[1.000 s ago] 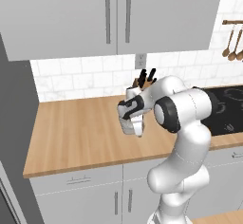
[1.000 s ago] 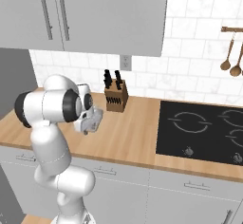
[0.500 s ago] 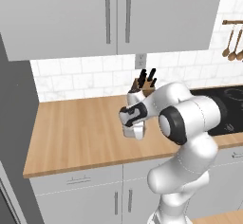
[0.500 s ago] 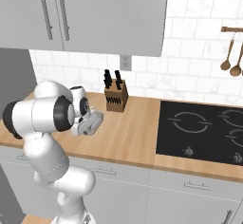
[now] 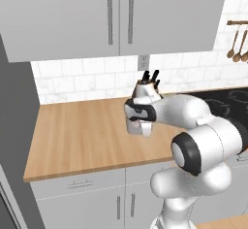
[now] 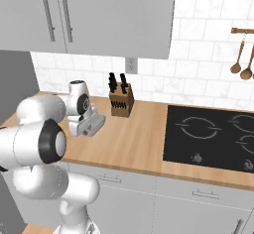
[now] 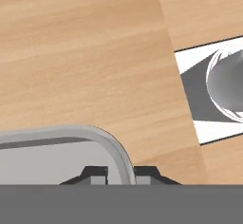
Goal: Take the meat container that has the fish and place it on the second highest rack of the freezer. Then take the vegetable container that has the garlics and place it on the highest rack of the freezer.
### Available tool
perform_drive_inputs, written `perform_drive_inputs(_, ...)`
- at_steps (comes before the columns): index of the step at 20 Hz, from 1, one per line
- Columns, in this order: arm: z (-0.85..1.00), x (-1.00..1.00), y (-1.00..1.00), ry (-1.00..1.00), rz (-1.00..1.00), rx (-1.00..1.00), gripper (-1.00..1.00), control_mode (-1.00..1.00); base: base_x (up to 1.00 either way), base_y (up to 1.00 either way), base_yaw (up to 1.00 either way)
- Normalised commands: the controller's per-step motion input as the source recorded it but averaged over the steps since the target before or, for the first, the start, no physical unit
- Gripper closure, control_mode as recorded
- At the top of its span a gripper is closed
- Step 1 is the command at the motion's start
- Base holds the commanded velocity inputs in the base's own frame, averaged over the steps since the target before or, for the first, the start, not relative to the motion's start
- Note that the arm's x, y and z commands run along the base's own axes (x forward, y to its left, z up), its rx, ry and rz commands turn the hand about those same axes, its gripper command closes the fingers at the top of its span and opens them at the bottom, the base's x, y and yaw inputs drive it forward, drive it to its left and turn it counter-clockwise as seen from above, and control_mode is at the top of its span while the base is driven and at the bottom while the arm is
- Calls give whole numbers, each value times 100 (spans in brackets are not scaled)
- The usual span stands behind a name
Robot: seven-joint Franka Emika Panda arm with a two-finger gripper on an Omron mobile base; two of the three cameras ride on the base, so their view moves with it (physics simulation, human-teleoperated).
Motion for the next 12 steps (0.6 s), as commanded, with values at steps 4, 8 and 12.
perform_drive_inputs(4,100,-58,-1,0,14,8,100,-100,0,0,0)
perform_drive_inputs(8,100,-64,-3,3,32,4,100,-100,0,0,0)
perform_drive_inputs(12,100,-36,-2,12,43,1,100,-100,0,0,0)
